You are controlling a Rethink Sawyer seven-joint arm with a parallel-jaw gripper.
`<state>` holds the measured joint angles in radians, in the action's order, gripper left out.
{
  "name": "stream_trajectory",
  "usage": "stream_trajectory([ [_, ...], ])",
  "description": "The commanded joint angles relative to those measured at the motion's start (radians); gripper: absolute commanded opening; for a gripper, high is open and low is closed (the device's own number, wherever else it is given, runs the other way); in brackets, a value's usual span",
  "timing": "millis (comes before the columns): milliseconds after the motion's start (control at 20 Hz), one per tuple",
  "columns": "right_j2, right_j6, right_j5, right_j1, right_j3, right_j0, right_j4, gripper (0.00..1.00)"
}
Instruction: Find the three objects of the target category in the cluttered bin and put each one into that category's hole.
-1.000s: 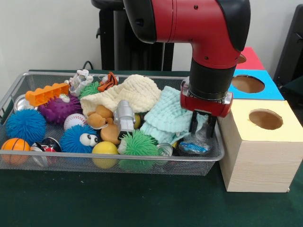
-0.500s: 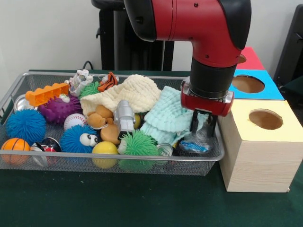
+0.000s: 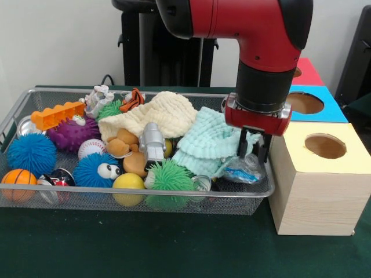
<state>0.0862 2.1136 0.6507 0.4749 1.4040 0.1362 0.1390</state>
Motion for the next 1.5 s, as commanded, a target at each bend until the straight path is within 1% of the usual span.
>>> stream_trajectory([
  [50, 0.054, 0.083, 0.135, 0.064, 0.112, -0.012, -0.066, 0.0],
  [100, 0.053, 0.079, 0.152, 0.06, 0.094, -0.011, -0.068, 0.0],
  [350, 0.05, 0.067, 0.197, 0.099, 0.101, -0.014, -0.084, 0.0],
  [750, 0.055, 0.029, 0.247, 0.121, 0.094, 0.006, -0.096, 0.0],
  [900, 0.054, 0.023, 0.272, 0.14, 0.091, 0.011, -0.098, 0.0],
  [1000, 0.053, 0.016, 0.263, 0.141, 0.09, 0.017, -0.092, 0.0],
  [1100, 0.051, 0.006, 0.233, 0.13, 0.086, 0.026, -0.078, 0.0],
  [1300, 0.047, -0.033, 0.156, 0.084, 0.068, 0.052, -0.031, 0.0],
  [1450, 0.039, -0.034, 0.117, 0.041, 0.028, 0.054, -0.004, 0.0],
  [1500, 0.038, -0.03, 0.097, 0.032, 0.026, 0.054, 0.001, 0.0],
])
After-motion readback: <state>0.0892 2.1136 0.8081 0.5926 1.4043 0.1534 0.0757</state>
